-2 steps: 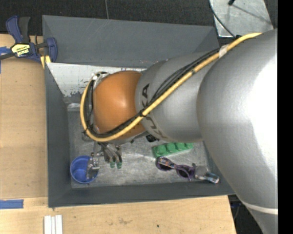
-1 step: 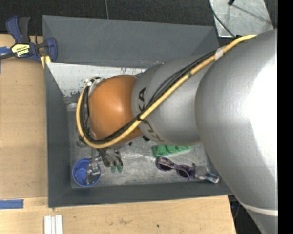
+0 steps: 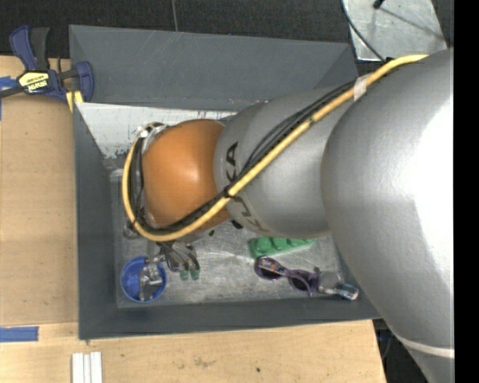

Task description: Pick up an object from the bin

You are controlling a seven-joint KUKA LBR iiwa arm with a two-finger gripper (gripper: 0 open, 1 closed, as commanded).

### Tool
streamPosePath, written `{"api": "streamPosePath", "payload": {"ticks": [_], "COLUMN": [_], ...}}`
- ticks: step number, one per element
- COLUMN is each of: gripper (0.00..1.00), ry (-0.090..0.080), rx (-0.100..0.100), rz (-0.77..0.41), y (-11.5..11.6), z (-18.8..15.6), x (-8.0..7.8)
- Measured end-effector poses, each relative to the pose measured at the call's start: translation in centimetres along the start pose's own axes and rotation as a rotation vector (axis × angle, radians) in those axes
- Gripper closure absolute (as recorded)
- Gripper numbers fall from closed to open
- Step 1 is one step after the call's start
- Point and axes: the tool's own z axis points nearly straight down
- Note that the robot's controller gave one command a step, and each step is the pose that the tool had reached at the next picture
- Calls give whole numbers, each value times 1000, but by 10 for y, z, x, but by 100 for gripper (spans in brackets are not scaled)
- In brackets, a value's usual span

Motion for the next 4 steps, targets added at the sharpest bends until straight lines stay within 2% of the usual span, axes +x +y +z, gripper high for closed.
{"api": "streamPosePath", "payload": {"ticks": [1,2,4], "gripper": [0,100,100], "ry": [-12,-4,-3], "rx": [-1,-1,-1], "rz": [-238,-236,-236], "y": [0,0,0], "z": [52,45,44], "x": [1,3,3]}}
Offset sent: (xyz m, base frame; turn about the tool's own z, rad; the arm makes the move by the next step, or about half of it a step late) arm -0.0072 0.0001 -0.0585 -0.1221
